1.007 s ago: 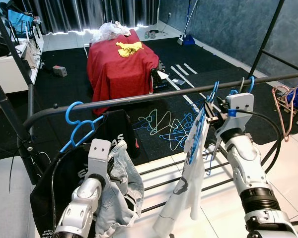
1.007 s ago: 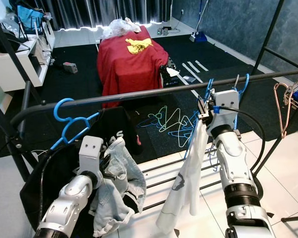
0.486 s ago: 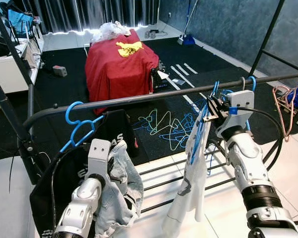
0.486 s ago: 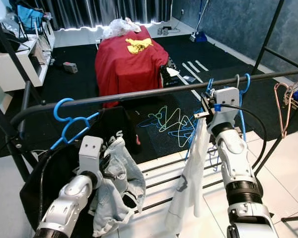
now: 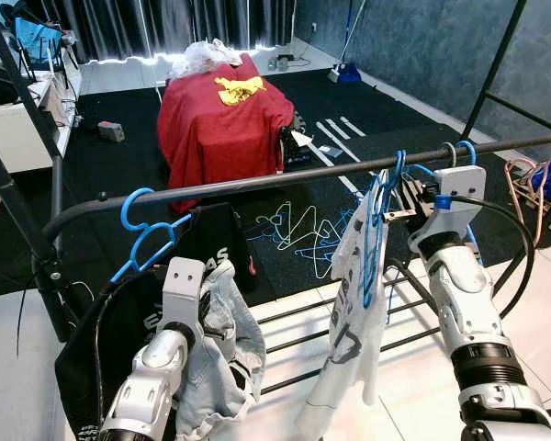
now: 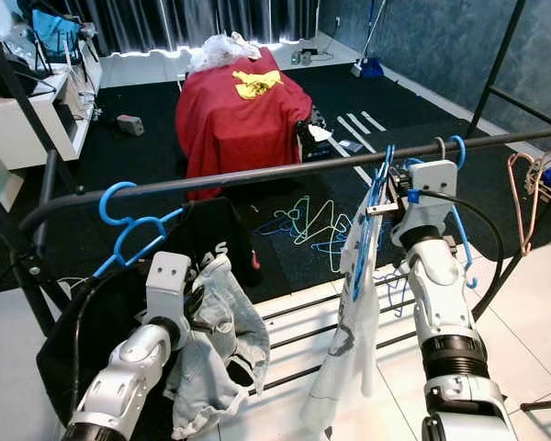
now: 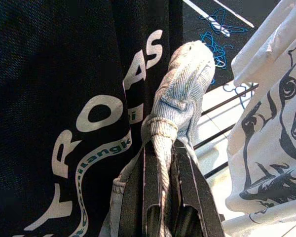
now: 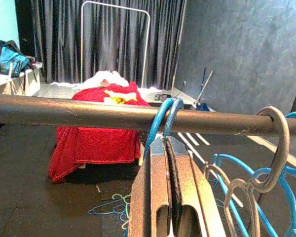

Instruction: Hang hanger

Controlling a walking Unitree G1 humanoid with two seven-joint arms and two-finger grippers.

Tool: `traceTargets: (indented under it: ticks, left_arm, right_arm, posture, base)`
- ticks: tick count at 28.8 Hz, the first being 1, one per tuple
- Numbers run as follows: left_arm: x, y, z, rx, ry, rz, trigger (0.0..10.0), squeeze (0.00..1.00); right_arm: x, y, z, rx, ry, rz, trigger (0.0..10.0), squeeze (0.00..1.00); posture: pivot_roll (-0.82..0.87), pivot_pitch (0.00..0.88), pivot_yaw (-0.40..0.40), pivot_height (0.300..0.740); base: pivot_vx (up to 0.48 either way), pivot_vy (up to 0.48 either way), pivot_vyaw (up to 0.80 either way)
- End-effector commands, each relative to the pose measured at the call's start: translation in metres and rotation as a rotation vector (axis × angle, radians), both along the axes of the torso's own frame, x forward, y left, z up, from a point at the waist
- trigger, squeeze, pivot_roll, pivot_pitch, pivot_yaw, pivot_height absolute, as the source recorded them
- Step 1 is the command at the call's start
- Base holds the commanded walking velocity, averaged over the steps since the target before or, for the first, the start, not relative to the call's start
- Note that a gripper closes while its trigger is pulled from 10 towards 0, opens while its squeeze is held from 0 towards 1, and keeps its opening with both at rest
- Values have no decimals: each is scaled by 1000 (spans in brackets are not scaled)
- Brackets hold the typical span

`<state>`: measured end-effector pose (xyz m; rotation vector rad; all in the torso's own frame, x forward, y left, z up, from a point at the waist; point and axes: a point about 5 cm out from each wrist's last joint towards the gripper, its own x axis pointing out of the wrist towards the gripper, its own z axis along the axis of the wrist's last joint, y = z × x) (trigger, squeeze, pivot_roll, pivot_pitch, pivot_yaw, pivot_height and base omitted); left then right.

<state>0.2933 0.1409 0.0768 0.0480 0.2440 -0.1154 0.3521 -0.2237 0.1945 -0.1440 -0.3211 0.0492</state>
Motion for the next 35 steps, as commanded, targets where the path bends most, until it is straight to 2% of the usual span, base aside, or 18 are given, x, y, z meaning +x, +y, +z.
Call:
traceTargets:
  ticks: [1, 19, 26, 29, 32, 35]
  left_arm:
    - [3, 4, 8, 27, -27, -2, 10000, 0]
    - [4, 4, 7, 30, -25, -7, 10000, 0]
    - [1, 5, 7, 31, -24, -4, 10000, 0]
    - [-4, 5, 0, 39, -7, -17, 10000, 0]
    - [-2, 6, -1, 43, -11, -2, 10000, 0]
    - [-2, 5, -3, 38, -17, 12, 10000, 0]
  right_arm:
    - [-2, -5, 0, 1, -7, -19, 10000, 0]
    - [7, -19, -1, -13, 67, -6, 10000, 0]
    - [5, -11, -3, -11, 53, 19, 10000, 0]
    - [-1, -6, -11, 2, 44, 22, 10000, 0]
    - [-9, -3, -19, 60, 10, -48, 10000, 0]
    - [-13, 1, -18, 59, -26, -63, 10000, 0]
  posture:
    - [33, 23, 24, 740]
    - [28, 14, 25, 740]
    - [35, 12, 25, 740]
    - [53, 0, 32, 740]
    - [61, 0, 17, 740]
    - [61, 0, 2, 740]
  base:
    - [0, 0, 0]
    - [0, 0, 0]
    - [0, 0, 0]
    - [0, 0, 0]
    - [0, 0, 0]
    - [0, 0, 0]
